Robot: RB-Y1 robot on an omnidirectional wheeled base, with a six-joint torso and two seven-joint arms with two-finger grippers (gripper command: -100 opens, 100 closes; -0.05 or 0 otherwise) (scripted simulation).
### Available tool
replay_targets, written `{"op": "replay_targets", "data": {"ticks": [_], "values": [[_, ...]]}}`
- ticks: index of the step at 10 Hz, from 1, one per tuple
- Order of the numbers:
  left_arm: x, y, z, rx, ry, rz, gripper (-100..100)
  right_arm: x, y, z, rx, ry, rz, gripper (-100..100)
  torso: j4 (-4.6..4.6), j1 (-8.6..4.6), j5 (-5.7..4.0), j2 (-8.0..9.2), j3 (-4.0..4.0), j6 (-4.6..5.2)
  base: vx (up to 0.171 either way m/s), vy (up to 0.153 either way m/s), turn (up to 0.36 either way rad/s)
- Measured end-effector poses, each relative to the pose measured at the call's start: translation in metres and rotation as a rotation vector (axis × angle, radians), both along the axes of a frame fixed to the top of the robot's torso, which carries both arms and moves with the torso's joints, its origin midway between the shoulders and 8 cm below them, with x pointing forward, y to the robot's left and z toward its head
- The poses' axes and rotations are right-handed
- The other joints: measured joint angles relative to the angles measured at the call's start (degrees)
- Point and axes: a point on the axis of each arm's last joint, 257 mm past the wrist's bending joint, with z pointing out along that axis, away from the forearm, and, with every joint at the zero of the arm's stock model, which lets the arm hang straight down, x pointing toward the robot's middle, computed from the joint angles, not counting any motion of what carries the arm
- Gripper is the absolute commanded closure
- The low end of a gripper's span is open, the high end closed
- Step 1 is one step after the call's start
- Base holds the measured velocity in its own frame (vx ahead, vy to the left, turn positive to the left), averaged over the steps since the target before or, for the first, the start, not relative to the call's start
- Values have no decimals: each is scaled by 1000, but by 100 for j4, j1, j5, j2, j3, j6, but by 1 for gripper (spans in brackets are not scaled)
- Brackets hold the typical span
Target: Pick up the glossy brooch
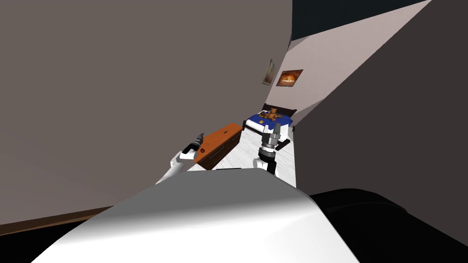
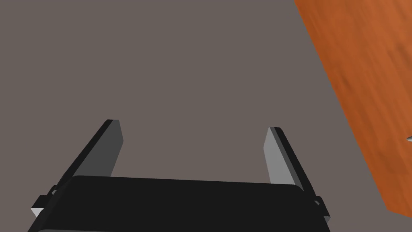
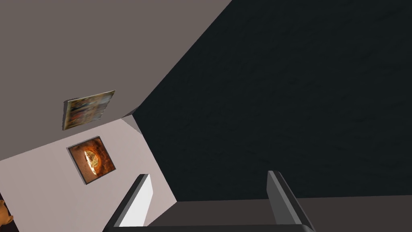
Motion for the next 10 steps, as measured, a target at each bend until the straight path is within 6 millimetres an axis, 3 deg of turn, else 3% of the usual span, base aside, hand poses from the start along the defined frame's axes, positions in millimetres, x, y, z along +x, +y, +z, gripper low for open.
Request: {"op": "replay_targets", "data": {"ticks": [5,10], "values": [[-2,22,-49,1,165,40,-100,0,0,0,0,0,0,0,0,-3,-1,-2,-1,0,5,19,-51],[-22,48,-104,-3,333,93,-100,0,0,0,0,0,0,0,0,1,0,0,0,-2,5,30,-109]]}}
